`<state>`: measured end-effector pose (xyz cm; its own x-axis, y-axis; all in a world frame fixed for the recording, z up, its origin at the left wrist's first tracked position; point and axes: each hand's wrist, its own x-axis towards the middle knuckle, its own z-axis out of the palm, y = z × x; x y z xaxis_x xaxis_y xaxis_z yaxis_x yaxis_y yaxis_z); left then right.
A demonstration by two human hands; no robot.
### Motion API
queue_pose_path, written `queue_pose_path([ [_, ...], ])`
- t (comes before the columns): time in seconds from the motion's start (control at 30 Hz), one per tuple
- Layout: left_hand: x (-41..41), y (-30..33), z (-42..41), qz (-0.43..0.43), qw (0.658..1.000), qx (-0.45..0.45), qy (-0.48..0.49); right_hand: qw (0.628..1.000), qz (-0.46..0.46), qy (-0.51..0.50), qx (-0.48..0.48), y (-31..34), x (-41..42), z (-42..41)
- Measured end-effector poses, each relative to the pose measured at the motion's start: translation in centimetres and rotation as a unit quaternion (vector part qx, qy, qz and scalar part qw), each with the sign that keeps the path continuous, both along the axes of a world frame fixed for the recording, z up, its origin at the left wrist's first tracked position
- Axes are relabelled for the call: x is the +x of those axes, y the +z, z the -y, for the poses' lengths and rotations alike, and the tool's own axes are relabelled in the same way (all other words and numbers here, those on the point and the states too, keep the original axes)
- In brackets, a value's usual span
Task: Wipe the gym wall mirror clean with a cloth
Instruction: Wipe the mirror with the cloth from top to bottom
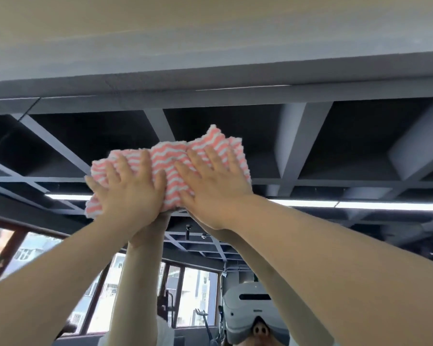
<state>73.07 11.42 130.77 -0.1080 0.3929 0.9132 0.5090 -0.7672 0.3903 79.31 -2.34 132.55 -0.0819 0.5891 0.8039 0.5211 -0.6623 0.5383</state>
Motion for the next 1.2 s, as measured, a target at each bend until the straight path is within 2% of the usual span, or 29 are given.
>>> queue_pose_path([
  [0.13,1.9,-1.2,3.6,0.0,1.0,0.004,-0.025,1.0,0.005,-0.001,-0.003,-0.4,1.8,3.9],
  [0.47,8.0,2.6,16.6,-0.026,0.994,0.055,-0.092,0.996,-0.034,-0.036,0.08,1.5,8.3,17.5],
  [0.7,13.4,1.1,27.3,-0.083,0.979,0.156,-0.097,0.988,-0.046,-0.093,0.112,-1.3,11.8,26.5],
  [0.8,14.7,0.0,30.1,-0.105,0.97,0.197,-0.097,0.987,-0.061,-0.079,0.126,-3.3,13.0,28.7],
  [0.93,15.3,-1.6,31.8,-0.146,0.949,0.26,-0.104,0.985,-0.054,-0.056,0.156,-6.0,13.7,29.4],
  [1.0,14.9,-1.7,31.1,-0.169,0.937,0.293,-0.087,0.982,-0.059,-0.127,0.128,-6.8,14.3,29.1],
  [1.07,14.2,-1.2,29.9,-0.184,0.926,0.322,-0.068,0.975,-0.103,-0.144,0.133,-6.9,14.4,28.7],
  [1.13,13.4,-0.5,28.6,-0.181,0.927,0.322,-0.064,0.965,-0.135,-0.11,0.197,-6.5,13.5,27.8],
  [1.2,12.6,0.4,27.1,-0.178,0.939,0.285,-0.077,0.958,-0.163,-0.085,0.22,-5.9,12.4,26.4],
])
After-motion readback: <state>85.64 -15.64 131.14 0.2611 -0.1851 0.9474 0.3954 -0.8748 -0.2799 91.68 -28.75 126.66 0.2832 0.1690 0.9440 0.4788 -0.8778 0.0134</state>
